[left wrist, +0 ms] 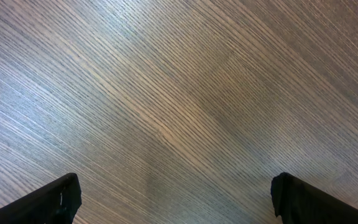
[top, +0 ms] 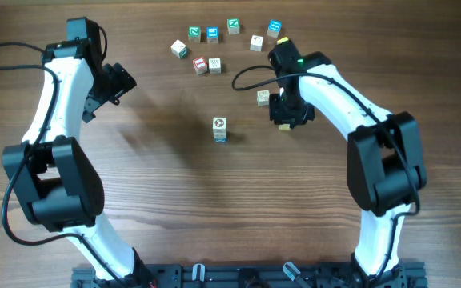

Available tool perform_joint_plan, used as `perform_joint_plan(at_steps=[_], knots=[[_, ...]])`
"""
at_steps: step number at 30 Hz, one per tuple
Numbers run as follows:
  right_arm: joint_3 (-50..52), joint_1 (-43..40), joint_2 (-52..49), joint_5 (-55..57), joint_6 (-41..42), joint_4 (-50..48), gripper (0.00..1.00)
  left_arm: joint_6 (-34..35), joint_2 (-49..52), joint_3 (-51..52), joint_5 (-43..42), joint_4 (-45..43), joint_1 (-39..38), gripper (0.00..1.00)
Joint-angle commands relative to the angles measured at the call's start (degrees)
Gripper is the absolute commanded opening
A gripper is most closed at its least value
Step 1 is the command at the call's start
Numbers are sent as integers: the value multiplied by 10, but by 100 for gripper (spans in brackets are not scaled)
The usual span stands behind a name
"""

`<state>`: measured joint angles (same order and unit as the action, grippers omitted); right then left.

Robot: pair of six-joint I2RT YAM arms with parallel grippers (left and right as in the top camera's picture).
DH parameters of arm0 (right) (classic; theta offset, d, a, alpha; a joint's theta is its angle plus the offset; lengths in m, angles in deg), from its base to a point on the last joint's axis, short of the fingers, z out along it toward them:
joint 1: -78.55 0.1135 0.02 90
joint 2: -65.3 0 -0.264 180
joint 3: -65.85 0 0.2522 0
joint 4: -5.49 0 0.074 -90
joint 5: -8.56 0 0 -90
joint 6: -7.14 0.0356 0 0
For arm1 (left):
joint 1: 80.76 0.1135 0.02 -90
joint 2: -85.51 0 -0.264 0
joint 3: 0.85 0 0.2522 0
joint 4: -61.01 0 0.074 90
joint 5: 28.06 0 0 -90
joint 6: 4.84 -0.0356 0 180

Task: Form a tower
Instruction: 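Lift the X block and carry it over the tower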

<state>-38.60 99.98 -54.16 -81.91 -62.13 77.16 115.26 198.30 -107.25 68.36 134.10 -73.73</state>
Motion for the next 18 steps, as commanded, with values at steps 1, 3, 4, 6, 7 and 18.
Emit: perform_joint_plan(at_steps=[1, 3, 4, 6, 7, 18], knots=[[-25, 1, 67, -20, 3, 2, 22, 0, -17, -9, 8, 0, 1, 100], [-28, 1, 92, -26, 3, 3, 20, 0, -17, -9, 7, 0, 1, 99], [-33, 1, 104, -26, 3, 4, 19, 0, -17, -9, 7, 0, 1, 100], [-52, 1, 134, -26, 3, 16, 15, 0, -17, -9, 8, 0, 1, 100], [-66, 1, 147, -26, 3, 26, 14, 0, -17, -9, 8, 0, 1, 100], [-175, 33, 219, -83, 52, 68, 10, 0, -17, -9, 8, 0, 1, 100]])
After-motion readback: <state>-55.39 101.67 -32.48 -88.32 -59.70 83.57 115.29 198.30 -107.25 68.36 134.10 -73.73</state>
